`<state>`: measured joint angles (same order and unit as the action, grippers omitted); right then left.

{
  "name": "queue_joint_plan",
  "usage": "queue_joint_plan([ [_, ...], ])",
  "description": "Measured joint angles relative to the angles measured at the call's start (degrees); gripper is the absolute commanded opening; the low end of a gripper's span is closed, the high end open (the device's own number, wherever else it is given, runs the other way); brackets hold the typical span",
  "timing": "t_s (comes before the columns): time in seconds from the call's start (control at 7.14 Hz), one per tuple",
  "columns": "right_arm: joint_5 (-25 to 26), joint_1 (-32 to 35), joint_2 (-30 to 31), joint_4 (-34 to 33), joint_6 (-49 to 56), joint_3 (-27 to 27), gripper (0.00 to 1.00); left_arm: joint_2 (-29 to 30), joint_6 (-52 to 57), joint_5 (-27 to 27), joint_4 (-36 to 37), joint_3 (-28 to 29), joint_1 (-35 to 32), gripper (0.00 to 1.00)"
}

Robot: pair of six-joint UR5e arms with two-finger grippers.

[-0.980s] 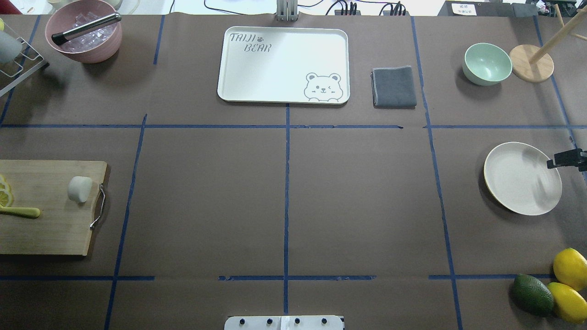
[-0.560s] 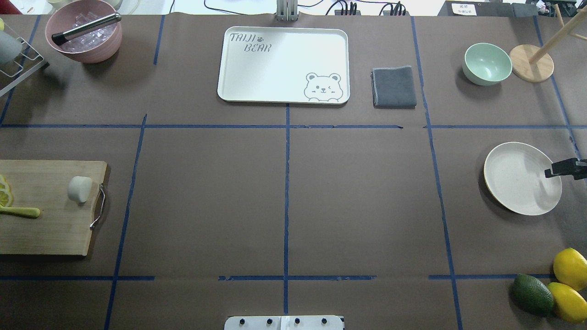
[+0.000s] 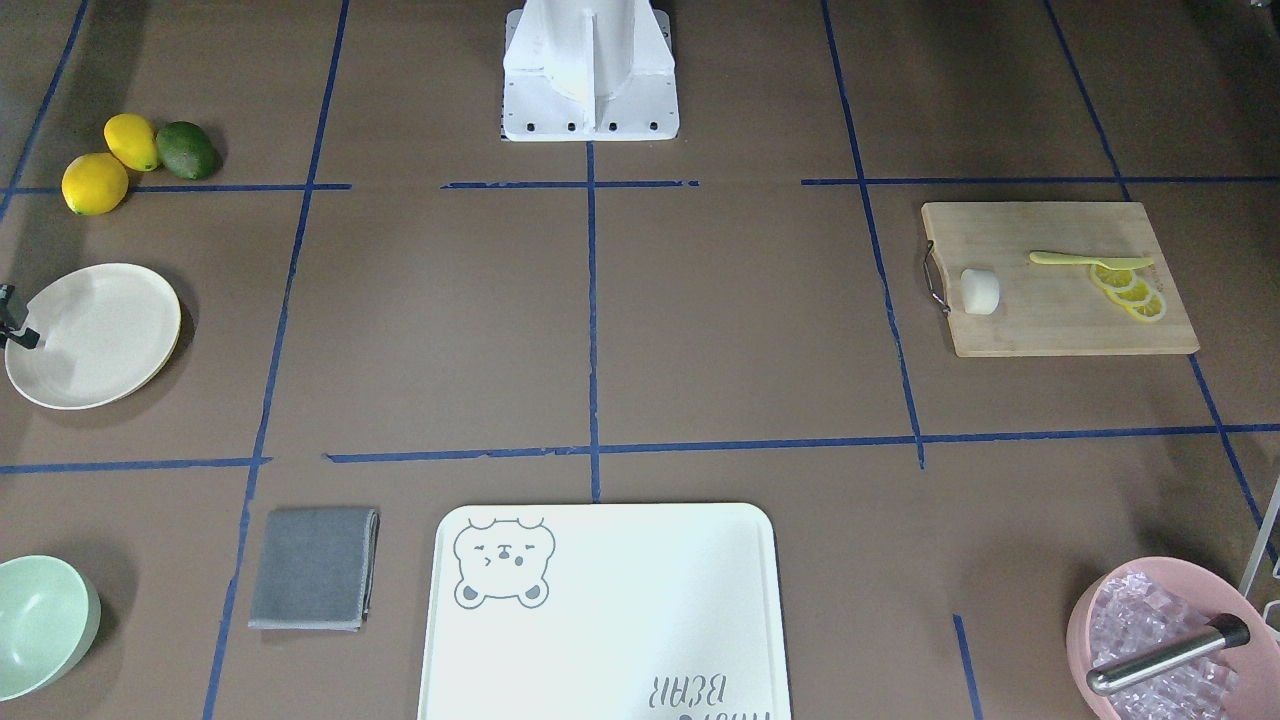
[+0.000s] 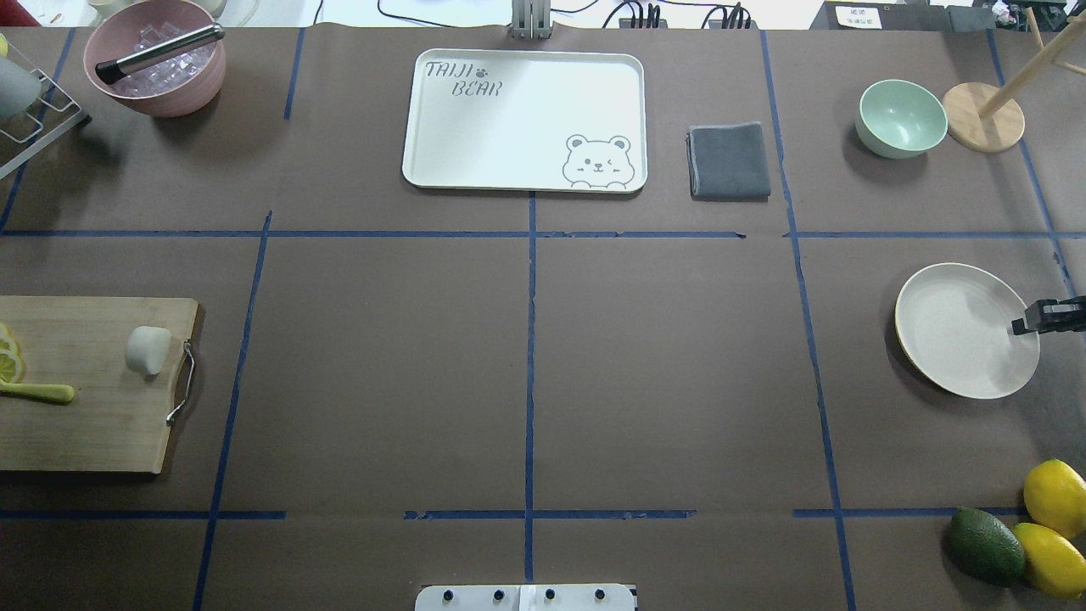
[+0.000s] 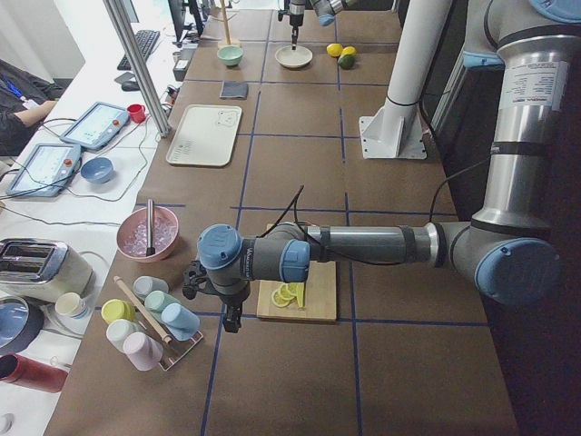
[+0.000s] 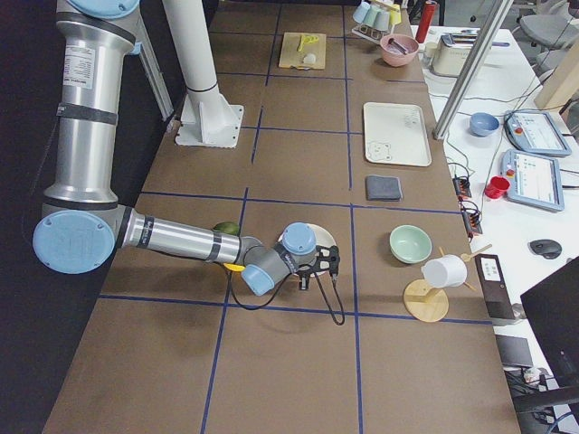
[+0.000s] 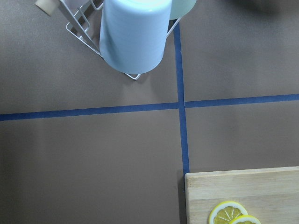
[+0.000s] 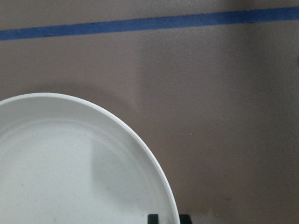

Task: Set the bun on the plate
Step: 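Lower the right gripper to the rim of the white plate and grasp it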

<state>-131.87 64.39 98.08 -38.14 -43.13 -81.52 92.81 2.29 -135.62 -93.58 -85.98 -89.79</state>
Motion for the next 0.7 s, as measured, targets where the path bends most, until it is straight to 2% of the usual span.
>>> queue_joint_plan([
  [0.42,-2.95,0.51,0.15,0.06,-0.13,-0.99,0.0,-0.02,-0.02,0.02,0.14,-0.77,-0.06,1.0],
  [0.7,-7.17,2.81,-0.23,0.07,-1.92,-4.23,0.0,-0.07,-0.08,0.08,0.44,-1.89,-0.29,1.0],
])
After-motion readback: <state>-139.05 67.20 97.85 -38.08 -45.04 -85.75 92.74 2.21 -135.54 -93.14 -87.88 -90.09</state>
